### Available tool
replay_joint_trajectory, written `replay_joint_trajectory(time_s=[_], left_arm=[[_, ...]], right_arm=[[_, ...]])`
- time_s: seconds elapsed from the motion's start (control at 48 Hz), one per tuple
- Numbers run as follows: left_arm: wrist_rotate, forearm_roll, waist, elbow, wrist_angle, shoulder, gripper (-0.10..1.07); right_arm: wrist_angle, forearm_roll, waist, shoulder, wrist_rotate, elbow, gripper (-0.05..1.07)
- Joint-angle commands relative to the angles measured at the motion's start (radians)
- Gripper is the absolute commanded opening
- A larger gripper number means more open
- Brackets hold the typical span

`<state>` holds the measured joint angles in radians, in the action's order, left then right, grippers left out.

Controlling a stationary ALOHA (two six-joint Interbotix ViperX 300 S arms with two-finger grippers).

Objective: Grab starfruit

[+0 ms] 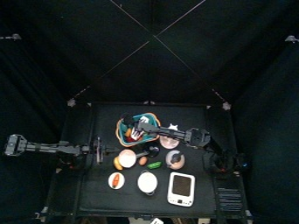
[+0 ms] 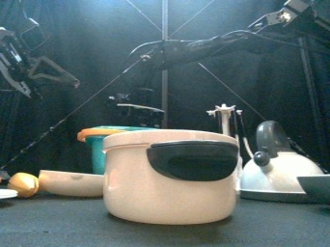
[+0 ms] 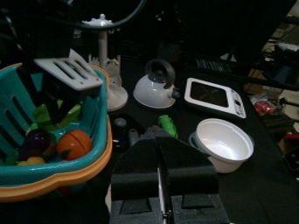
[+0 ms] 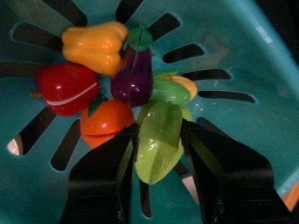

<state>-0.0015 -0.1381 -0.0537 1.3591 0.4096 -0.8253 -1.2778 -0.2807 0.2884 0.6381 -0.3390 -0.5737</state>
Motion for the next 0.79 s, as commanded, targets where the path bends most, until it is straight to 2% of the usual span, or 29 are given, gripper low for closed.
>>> replay_joint_trajectory(time_s=[0.0, 0.438, 0.771], left_arm=[[0.000, 0.002, -0.003, -0.011, 0.005, 0.002, -0.01], [0.000, 0.000, -0.008, -0.009, 0.005, 0.002, -0.01], [0.000, 0.000, -0.011, -0.008, 0.005, 0.002, -0.01]], right_arm=[[0.003, -0.023, 0.002, -0.078, 0.000, -0.035, 0.57], [0.028, -0.058, -0.009, -0.133, -0.002, -0.037, 0.57], [0.143, -0.081, -0.029, -0.201, -0.017, 0.028, 0.57]])
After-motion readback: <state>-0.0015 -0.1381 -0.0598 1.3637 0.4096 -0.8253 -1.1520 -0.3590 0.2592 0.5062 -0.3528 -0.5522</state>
